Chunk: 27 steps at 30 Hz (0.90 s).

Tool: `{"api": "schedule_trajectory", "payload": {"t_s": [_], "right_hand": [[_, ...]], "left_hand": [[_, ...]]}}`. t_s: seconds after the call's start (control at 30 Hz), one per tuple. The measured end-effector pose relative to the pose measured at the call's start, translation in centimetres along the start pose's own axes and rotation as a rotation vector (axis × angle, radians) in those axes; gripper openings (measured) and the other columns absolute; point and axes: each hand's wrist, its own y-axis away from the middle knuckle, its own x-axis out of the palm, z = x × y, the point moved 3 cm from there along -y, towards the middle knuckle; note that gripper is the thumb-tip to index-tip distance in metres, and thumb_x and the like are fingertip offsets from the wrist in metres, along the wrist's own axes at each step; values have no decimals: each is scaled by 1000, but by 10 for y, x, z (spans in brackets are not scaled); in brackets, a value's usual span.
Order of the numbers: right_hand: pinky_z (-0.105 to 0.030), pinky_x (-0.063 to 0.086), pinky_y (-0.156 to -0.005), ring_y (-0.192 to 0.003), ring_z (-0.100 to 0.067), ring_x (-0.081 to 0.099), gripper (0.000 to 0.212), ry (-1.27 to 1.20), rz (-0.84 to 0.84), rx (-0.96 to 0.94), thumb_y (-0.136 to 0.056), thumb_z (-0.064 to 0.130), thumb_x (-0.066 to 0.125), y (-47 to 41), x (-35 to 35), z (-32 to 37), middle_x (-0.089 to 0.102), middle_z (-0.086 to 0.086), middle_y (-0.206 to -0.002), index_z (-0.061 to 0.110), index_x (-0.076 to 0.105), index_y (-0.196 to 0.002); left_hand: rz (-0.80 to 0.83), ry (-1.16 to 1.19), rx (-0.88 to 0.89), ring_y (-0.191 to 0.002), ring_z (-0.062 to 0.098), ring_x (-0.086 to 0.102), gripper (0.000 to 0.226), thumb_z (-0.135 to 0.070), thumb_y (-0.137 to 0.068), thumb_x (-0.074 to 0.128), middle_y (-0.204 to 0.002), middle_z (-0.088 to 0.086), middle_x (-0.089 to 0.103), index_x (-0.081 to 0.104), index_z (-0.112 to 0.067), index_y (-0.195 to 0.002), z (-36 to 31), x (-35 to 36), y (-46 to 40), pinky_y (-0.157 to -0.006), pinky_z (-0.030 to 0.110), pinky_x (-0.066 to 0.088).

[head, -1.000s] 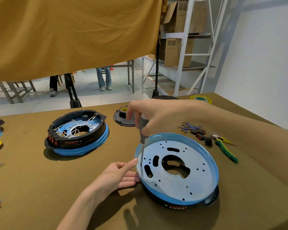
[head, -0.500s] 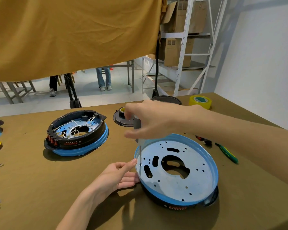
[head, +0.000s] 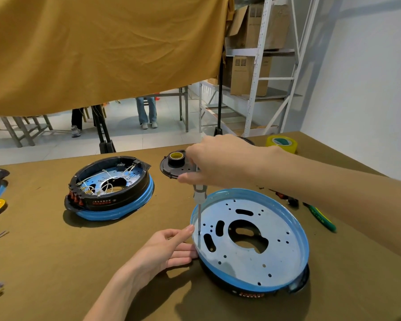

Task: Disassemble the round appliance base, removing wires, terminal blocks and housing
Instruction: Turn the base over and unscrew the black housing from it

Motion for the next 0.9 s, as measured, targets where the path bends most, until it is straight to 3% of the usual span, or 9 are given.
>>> {"api": "schedule_trajectory", "payload": {"t_s": [0.07,0.13,0.33,0.43,0.53,0.7,0.77,0.83,0.9], "right_hand": [[-41,56,-68,-79,-20,65,33,-334,170,7,-94,44,65,-1,1,-7,65,4,-86,20,54,-113],[-41,57,-70,-84,-19,63,44,-530,325,-7,-88,26,72,1,-3,-10,62,5,-93,24,46,-122],[-31,31,-49,-60,-13,49,52,28,20,58,-95,70,43,2,-1,-6,51,4,-72,18,47,-100],[-32,46,-57,-72,-12,58,30,-275,114,7,-95,43,64,0,2,-8,59,7,-81,20,53,-111],[-37,59,-73,-85,-9,63,43,-556,280,-55,-85,14,74,3,-4,-12,62,8,-98,26,52,-119],[-36,45,-59,-70,-16,55,49,-146,75,59,-94,66,51,5,3,-8,58,2,-86,19,51,-111],[-37,46,-59,-70,-20,57,39,-61,0,38,-99,53,53,4,7,-5,61,-1,-86,16,54,-108],[-36,53,-68,-82,-19,63,22,-280,58,-5,-95,31,66,4,4,-8,64,5,-92,20,58,-111],[-34,59,-71,-87,-12,65,36,-567,246,-32,-85,12,75,6,-2,-9,63,8,-98,25,58,-114]], "left_hand": [[-1,4,-7,-95,23,79,67,-57,-69,79,-98,11,81,55,-20,-119,0,0,-1,-79,33,64],[1,3,-8,-94,23,79,62,-57,-70,79,-97,10,81,55,-21,-115,-1,0,-1,-80,33,64],[-3,0,-7,-94,23,79,66,-57,-69,78,-98,9,81,56,-20,-119,-1,0,-2,-80,33,64],[7,7,-13,-95,23,79,67,-58,-67,80,-98,9,81,55,-22,-117,-1,0,-3,-80,33,64],[13,14,-13,-95,23,79,72,-60,-63,81,-99,10,81,54,-22,-118,-1,-1,-3,-78,32,64],[6,23,-8,-95,24,79,82,-62,-56,83,-100,11,81,54,-20,-120,-1,-1,-1,-79,33,64],[11,12,-8,-95,23,79,83,-61,-59,82,-100,11,81,53,-19,-124,-1,0,0,-80,33,64],[10,4,-7,-95,23,79,80,-59,-63,80,-99,10,81,53,-18,-126,-2,1,-1,-81,34,64],[5,-1,-9,-95,23,79,78,-57,-66,79,-100,10,81,53,-18,-127,-3,1,-1,-84,36,64]]}}
